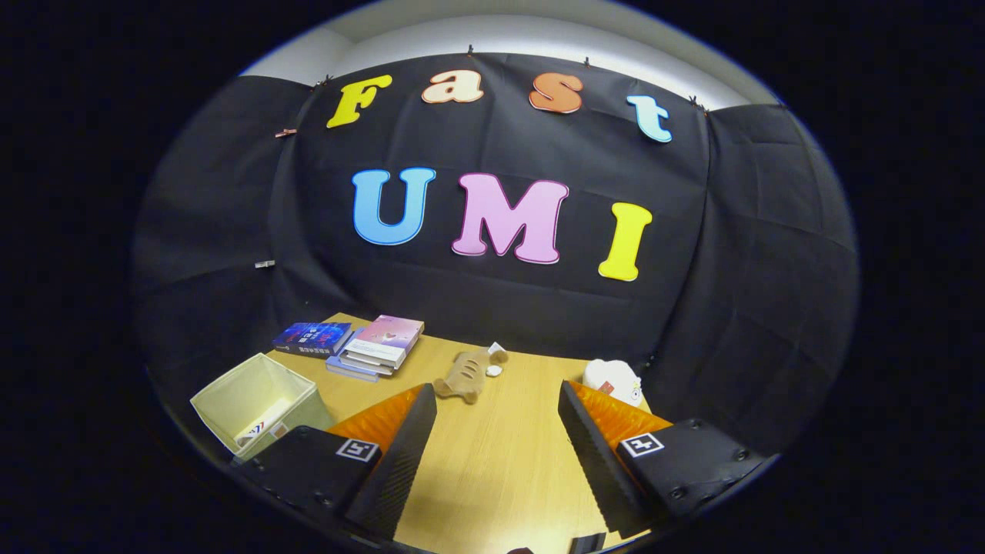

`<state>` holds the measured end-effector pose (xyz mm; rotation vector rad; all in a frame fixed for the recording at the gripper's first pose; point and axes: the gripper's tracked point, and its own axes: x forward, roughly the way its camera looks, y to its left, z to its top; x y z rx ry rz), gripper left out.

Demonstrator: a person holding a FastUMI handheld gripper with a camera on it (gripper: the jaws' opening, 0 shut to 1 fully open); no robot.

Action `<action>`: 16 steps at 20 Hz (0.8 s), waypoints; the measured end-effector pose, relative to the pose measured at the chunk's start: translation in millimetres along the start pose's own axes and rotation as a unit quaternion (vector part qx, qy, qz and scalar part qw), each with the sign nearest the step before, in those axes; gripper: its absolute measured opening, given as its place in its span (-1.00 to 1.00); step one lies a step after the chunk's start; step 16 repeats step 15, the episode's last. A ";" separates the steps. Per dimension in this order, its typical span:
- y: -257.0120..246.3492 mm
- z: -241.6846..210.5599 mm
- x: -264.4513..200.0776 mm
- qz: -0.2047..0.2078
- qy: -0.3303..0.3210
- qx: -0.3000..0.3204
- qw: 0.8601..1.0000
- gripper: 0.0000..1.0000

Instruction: Open the storage box then place both shoes into the box .Put the left shoe in first, then the right shoe, with the right side of both shoes facing outward in a uniform manner.

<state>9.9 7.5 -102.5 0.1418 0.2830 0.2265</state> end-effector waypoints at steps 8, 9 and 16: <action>-14.3 20.0 1.7 0.003 -0.032 -0.013 0.999 0.96; -15.1 22.6 3.0 0.005 -0.035 -0.018 0.999 0.96; -15.1 19.9 6.0 0.009 -0.033 -0.018 0.999 0.95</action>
